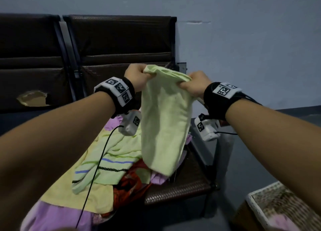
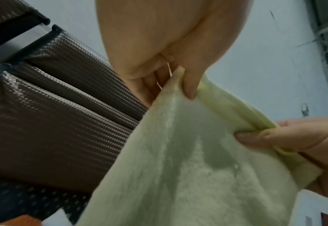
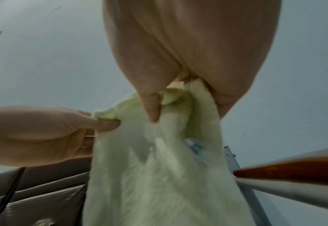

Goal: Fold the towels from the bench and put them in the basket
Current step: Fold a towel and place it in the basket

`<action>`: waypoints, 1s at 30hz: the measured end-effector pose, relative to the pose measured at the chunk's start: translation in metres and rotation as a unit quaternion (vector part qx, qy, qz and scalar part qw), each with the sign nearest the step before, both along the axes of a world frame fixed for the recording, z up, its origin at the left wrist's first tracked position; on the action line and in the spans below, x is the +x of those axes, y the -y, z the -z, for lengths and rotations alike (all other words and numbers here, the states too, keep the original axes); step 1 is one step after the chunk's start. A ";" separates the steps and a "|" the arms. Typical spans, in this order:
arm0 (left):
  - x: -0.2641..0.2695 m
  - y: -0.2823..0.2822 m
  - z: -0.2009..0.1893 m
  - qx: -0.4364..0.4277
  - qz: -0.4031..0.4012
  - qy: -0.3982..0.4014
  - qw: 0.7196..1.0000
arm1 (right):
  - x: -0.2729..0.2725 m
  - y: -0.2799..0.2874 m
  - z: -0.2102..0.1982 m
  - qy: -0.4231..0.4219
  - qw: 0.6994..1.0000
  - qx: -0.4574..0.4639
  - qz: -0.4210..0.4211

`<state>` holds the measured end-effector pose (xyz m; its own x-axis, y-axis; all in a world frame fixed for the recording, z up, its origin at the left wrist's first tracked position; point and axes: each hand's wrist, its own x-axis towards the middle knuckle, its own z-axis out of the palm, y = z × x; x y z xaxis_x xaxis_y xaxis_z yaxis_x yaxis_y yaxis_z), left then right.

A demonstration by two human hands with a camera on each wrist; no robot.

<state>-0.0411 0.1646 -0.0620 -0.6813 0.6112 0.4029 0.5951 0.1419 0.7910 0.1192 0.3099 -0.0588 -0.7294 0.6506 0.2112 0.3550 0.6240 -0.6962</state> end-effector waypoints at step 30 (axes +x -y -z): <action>0.029 0.034 0.175 -0.259 0.087 0.258 0.927 | 0.038 -0.008 0.175 0.239 0.964 -0.066 -0.093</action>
